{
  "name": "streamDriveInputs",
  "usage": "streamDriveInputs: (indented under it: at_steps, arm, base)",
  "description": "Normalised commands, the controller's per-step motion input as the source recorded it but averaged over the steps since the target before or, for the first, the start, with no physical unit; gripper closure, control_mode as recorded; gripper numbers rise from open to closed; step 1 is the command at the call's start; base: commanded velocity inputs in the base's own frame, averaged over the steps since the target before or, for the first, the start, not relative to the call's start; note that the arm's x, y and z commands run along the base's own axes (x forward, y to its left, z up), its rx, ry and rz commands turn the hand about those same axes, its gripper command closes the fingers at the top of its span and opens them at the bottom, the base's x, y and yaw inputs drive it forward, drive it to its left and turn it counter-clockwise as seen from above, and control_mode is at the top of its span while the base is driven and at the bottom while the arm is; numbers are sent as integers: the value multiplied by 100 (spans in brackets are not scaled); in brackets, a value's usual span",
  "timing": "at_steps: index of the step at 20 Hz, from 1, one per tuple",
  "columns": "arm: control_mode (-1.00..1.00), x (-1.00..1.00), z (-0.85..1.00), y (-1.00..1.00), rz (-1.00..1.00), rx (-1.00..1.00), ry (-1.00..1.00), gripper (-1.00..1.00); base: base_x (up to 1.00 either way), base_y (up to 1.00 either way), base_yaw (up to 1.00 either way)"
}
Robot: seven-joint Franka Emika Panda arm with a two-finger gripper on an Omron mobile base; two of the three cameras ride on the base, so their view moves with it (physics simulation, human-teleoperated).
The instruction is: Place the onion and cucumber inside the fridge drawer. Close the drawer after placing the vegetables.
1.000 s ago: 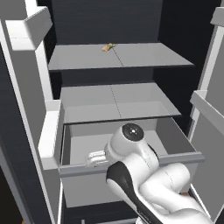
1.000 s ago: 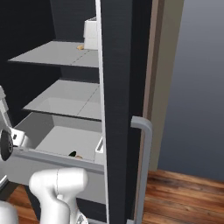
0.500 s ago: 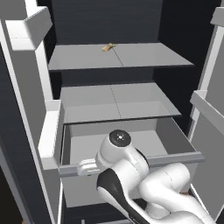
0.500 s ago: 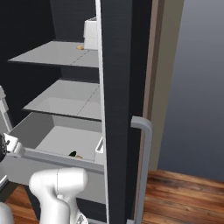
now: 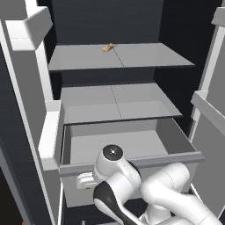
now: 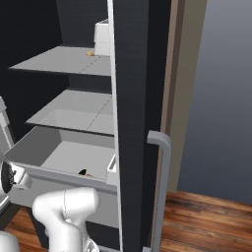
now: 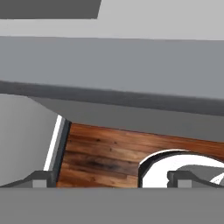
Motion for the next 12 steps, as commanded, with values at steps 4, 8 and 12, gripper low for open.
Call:
streamDriveInputs:
  at_steps: [4, 8, 12]
  arm:
    - [-100, 42, -56, 0, 0, 0, 0, -100]
    - [-100, 59, -43, 0, 0, 0, 0, -100]
    - [-100, 68, -24, 0, 0, 0, 0, -100]
  base:
    - [0, 0, 0]
    - [0, 0, 0]
    - [0, 0, 0]
